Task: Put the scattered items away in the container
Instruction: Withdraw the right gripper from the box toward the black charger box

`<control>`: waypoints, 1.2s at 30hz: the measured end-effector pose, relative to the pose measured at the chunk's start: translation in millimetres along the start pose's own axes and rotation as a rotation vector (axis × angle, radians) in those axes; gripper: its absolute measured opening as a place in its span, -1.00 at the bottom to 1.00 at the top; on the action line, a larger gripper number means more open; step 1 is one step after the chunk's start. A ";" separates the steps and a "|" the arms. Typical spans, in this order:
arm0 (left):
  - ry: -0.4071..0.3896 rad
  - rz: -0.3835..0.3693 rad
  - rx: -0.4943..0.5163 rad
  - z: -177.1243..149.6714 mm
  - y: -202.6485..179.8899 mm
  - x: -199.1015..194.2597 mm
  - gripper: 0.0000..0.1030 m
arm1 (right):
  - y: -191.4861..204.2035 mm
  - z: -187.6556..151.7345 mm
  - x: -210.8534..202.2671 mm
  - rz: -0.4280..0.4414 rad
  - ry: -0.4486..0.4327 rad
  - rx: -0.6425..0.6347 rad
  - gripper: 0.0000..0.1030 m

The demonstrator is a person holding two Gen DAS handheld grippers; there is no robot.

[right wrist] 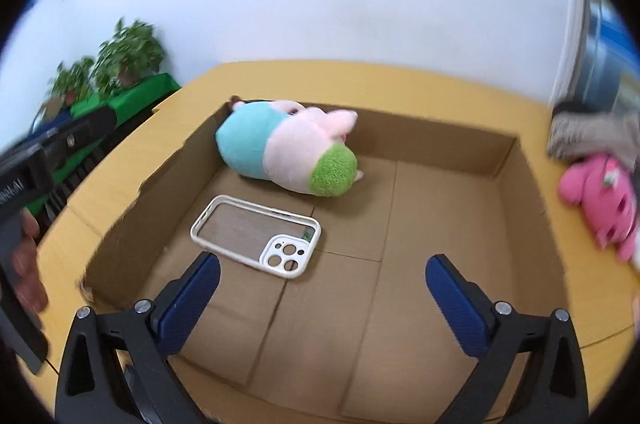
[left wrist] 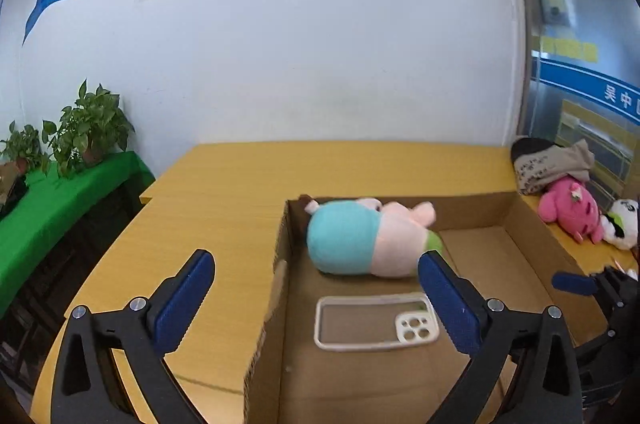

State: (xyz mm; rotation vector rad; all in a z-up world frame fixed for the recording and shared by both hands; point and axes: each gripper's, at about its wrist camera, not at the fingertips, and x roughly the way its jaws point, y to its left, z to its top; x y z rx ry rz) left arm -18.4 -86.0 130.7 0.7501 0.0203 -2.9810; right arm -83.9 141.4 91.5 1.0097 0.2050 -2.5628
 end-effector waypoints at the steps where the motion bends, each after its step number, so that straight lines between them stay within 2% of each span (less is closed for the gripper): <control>1: 0.002 0.001 -0.002 -4.3 -2.0 -4.8 1.00 | 2.4 -2.8 -1.7 -0.003 0.009 -0.012 0.99; 4: 0.020 0.001 -0.026 -13.2 -19.2 -12.9 1.00 | 3.5 -12.1 -11.2 0.028 0.048 0.013 0.99; 8: 0.046 0.009 -0.042 -28.0 -31.1 -33.6 1.00 | 6.6 -23.9 -33.5 -0.016 0.030 0.005 0.99; 13: 0.022 -0.013 -0.053 -35.1 -46.5 -64.3 1.00 | 6.6 -32.3 -63.1 -0.018 0.001 0.013 0.99; 17: 0.015 0.007 -0.044 -38.0 -51.7 -77.1 1.00 | 3.1 -37.6 -82.1 -0.024 -0.018 0.020 0.99; 24: 0.029 0.009 -0.006 -42.9 -66.0 -77.2 1.00 | -9.6 -48.9 -100.5 -0.042 -0.043 0.054 0.99; 29: 0.046 -0.020 0.004 -42.8 -74.8 -68.2 1.00 | -19.5 -50.4 -97.8 -0.035 -0.039 0.075 0.99; 36: 0.072 -0.007 0.026 -43.6 -84.8 -58.6 1.00 | -36.6 -52.2 -94.6 -0.028 -0.051 0.107 0.99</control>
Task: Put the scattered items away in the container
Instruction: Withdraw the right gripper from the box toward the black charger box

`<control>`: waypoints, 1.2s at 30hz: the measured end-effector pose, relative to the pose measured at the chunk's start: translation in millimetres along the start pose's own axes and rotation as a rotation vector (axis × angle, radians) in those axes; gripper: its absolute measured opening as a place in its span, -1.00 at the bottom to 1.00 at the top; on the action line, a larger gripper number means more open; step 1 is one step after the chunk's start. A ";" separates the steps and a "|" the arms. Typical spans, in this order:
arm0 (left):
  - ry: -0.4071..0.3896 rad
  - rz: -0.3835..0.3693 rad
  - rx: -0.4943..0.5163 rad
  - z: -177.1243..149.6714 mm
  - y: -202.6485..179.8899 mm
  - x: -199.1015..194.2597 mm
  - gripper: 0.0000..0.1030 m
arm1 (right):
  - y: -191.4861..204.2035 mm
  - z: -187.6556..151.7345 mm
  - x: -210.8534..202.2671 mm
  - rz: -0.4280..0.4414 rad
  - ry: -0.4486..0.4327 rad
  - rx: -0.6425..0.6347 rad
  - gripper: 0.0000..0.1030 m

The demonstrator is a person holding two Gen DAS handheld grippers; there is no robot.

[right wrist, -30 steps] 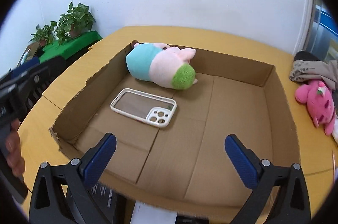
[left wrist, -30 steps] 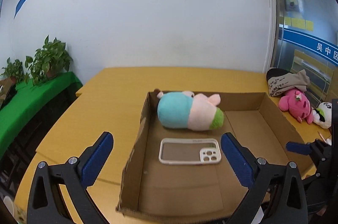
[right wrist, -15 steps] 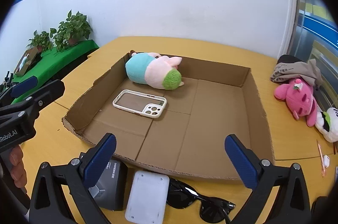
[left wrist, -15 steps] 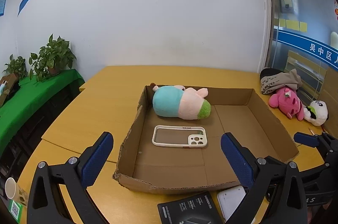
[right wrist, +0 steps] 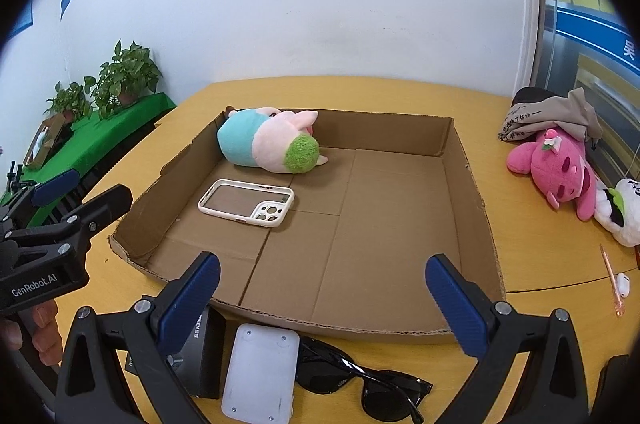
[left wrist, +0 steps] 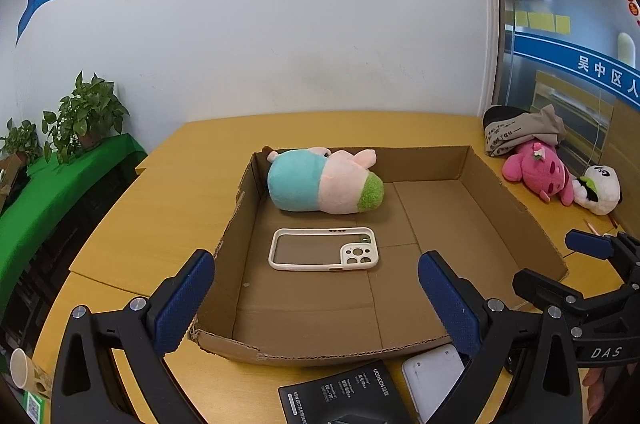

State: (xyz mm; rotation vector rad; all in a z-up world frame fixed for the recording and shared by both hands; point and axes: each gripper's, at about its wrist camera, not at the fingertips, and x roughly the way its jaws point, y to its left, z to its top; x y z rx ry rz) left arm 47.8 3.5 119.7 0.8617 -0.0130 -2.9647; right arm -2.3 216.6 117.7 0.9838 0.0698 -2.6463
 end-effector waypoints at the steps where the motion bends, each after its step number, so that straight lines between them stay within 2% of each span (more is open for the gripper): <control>1: 0.004 0.005 0.001 -0.6 -1.2 0.8 1.00 | -1.6 -0.7 1.2 0.002 0.002 -0.001 0.99; 17: 0.039 0.038 -0.008 -2.0 -21.8 -11.7 1.00 | -27.9 -4.9 4.0 0.079 0.001 -0.003 0.99; 25: 0.045 0.040 -0.053 -10.7 -20.1 -24.2 1.00 | -30.3 -6.1 -2.8 0.123 0.006 -0.037 0.99; 29: 0.076 0.015 -0.062 -22.4 -12.3 -22.8 1.00 | -29.7 -15.2 -3.7 0.237 0.028 -0.033 0.99; 33: 0.124 -0.083 -0.084 -35.9 3.5 -14.6 1.00 | -19.9 -36.0 4.8 0.382 0.089 -0.048 0.99; 36: 0.172 -0.156 -0.111 -46.2 21.3 -4.0 1.00 | -3.0 -57.1 15.5 0.457 0.156 -0.086 0.99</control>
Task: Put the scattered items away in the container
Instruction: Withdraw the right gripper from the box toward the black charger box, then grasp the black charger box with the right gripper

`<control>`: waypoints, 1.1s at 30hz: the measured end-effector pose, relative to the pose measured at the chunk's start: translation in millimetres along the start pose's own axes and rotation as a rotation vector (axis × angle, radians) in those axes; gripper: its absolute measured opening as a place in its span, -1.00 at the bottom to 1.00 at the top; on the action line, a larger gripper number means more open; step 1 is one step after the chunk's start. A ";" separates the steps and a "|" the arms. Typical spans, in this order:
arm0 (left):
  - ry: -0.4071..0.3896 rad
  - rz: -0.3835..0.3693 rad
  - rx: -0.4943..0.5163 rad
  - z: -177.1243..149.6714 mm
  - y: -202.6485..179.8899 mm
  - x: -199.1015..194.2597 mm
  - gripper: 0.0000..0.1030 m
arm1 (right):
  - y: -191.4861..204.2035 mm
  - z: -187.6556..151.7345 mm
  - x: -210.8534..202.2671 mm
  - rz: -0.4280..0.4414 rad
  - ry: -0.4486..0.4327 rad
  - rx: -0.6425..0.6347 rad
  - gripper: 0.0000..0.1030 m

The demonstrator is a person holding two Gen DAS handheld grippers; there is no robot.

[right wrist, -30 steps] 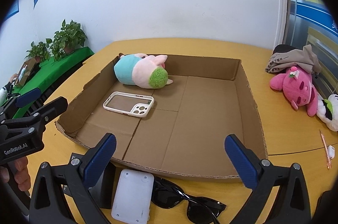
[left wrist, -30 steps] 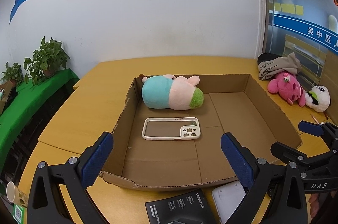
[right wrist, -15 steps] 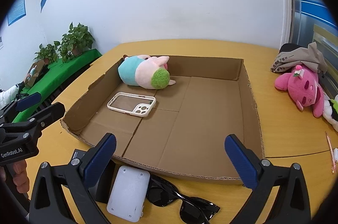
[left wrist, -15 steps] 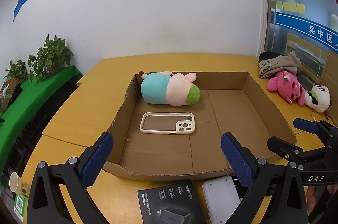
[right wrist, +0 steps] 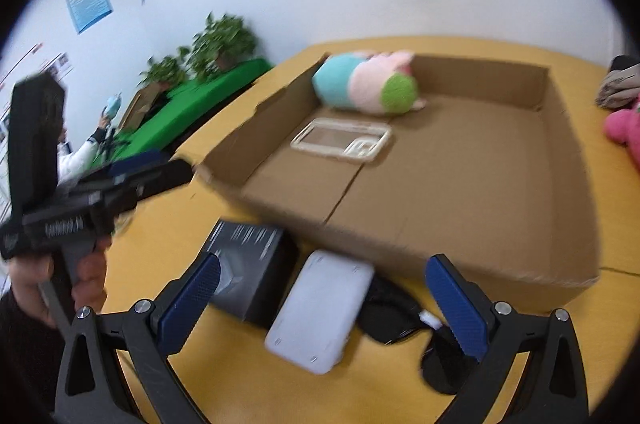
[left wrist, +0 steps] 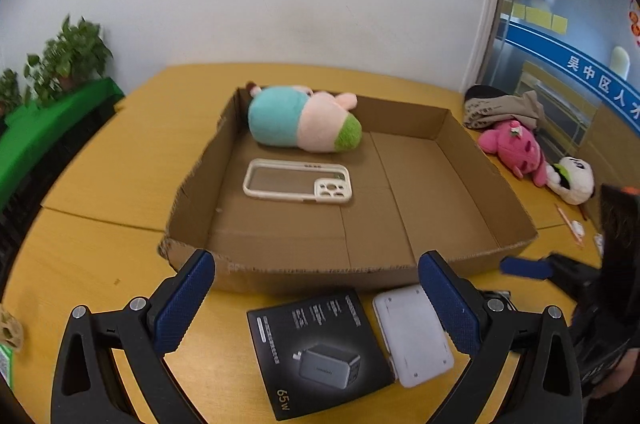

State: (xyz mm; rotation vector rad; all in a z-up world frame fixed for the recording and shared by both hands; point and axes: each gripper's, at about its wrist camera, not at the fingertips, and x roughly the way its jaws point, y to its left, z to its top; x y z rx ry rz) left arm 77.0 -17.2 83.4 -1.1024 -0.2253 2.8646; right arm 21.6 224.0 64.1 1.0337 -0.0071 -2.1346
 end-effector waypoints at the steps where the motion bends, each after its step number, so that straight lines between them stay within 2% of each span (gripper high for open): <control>1: 0.017 -0.011 -0.007 -2.0 7.3 4.0 1.00 | 4.2 -4.3 5.2 0.017 0.017 -0.010 0.99; 9: 0.131 -0.106 -0.058 -22.0 58.1 34.1 1.00 | 58.4 -27.1 38.4 0.124 0.116 -0.144 0.99; 15: 0.218 -0.254 -0.096 -36.3 75.3 63.4 0.99 | 81.3 -28.0 64.9 0.079 0.175 -0.215 0.99; 21: 0.301 -0.339 -0.135 -46.3 78.3 91.5 0.99 | 97.2 -32.2 87.2 0.063 0.208 -0.266 0.99; 24: 0.299 -0.381 -0.168 -48.7 79.8 97.7 0.95 | 105.4 -34.7 96.6 0.028 0.214 -0.305 1.00; 28: 0.268 -0.354 -0.099 -53.0 68.5 95.8 0.84 | 104.4 -34.3 107.3 0.005 0.229 -0.279 0.71; 33: 0.229 -0.349 -0.116 -57.1 71.7 93.3 0.75 | 109.7 -44.4 114.4 -0.050 0.237 -0.315 0.66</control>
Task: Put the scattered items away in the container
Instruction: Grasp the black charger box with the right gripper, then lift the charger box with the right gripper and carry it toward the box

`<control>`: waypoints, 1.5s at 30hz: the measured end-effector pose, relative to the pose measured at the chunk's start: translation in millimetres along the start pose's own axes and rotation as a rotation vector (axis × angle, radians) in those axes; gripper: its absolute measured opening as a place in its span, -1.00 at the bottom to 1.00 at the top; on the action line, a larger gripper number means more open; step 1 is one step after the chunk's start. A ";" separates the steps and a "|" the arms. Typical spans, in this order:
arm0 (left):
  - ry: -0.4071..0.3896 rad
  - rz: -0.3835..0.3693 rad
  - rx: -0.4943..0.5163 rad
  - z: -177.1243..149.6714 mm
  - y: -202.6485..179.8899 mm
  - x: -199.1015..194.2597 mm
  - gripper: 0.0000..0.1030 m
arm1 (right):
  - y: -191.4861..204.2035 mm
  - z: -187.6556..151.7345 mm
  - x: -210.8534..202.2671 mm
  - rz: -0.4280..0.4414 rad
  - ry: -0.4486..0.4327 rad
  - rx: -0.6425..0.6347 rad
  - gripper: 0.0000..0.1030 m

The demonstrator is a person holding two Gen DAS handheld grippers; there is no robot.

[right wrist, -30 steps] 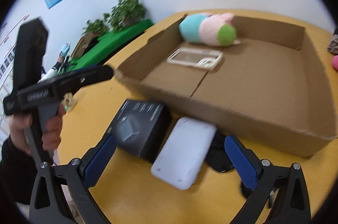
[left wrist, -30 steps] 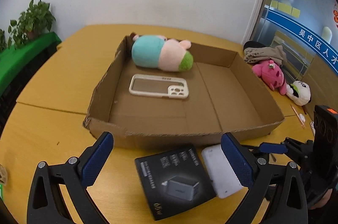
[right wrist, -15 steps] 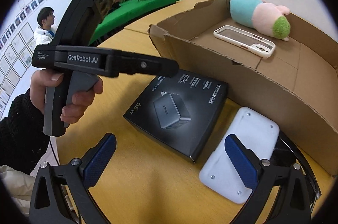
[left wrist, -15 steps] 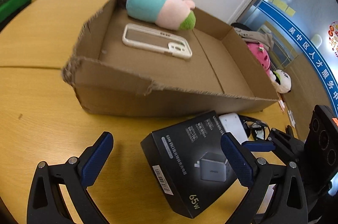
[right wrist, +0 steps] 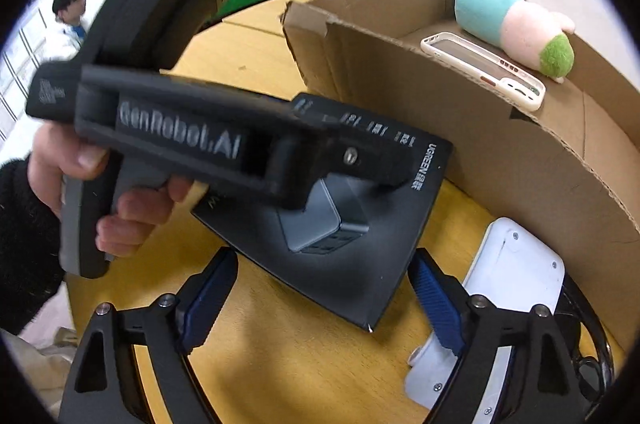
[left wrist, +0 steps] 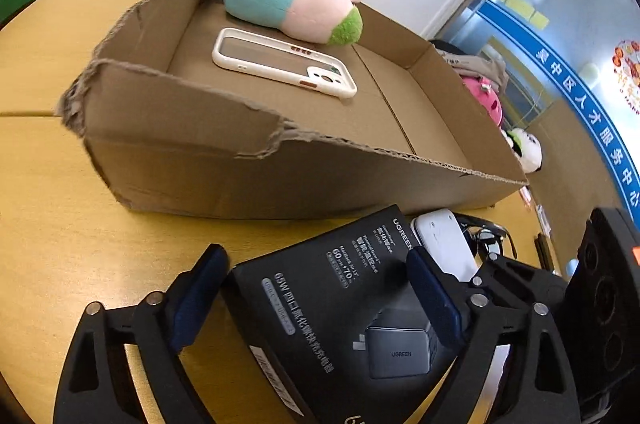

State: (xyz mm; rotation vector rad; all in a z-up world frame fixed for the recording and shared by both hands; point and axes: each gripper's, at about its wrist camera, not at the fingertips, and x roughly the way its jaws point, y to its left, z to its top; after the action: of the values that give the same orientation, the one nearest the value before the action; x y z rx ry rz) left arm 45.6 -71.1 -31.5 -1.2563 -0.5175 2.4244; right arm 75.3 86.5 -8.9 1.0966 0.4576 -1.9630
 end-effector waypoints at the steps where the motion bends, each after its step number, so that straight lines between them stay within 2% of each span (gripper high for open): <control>1: -0.005 -0.002 -0.008 -0.6 1.6 -1.4 0.71 | 0.8 -0.7 -0.3 -0.003 -0.004 -0.001 0.66; 4: -0.028 0.000 -0.043 -1.5 6.5 -5.4 0.61 | 2.1 -4.2 -2.9 -0.003 -0.021 0.004 0.65; 8: -0.047 0.023 -0.030 -4.4 1.7 -11.5 0.60 | 6.8 -9.4 -8.1 0.001 -0.040 0.009 0.62; 13: -0.088 0.015 -0.037 -1.9 -3.1 -26.9 0.55 | 12.3 -9.3 -20.4 -0.008 -0.103 0.001 0.60; 23: -0.152 0.048 0.030 18.5 -29.5 -51.2 0.48 | 8.2 0.2 -47.1 -0.014 -0.181 0.006 0.60; 27: -0.190 0.065 0.085 30.5 -46.9 -65.1 0.35 | 6.1 6.9 -58.3 -0.031 -0.199 0.012 0.59; 30: -0.202 0.080 0.107 43.0 -56.7 -72.3 0.17 | 0.8 10.3 -66.2 -0.025 -0.211 0.045 0.53; 34: -0.219 0.091 0.158 55.5 -72.2 -76.3 -0.02 | -4.1 9.2 -69.8 -0.020 -0.211 0.063 0.31; 41: -0.218 0.087 0.228 62.9 -97.9 -69.6 -0.15 | -15.9 -0.6 -66.5 0.010 -0.207 0.120 0.18; 45: -0.197 0.083 0.213 56.1 -96.4 -63.4 -0.15 | -20.2 -10.3 -63.7 0.030 -0.200 0.129 0.18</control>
State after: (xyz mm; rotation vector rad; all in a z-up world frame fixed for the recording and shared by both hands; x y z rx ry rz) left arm 47.5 -26.0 88.5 -0.9766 -0.2536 2.6078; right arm 82.6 135.9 36.6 0.9663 0.2080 -2.0732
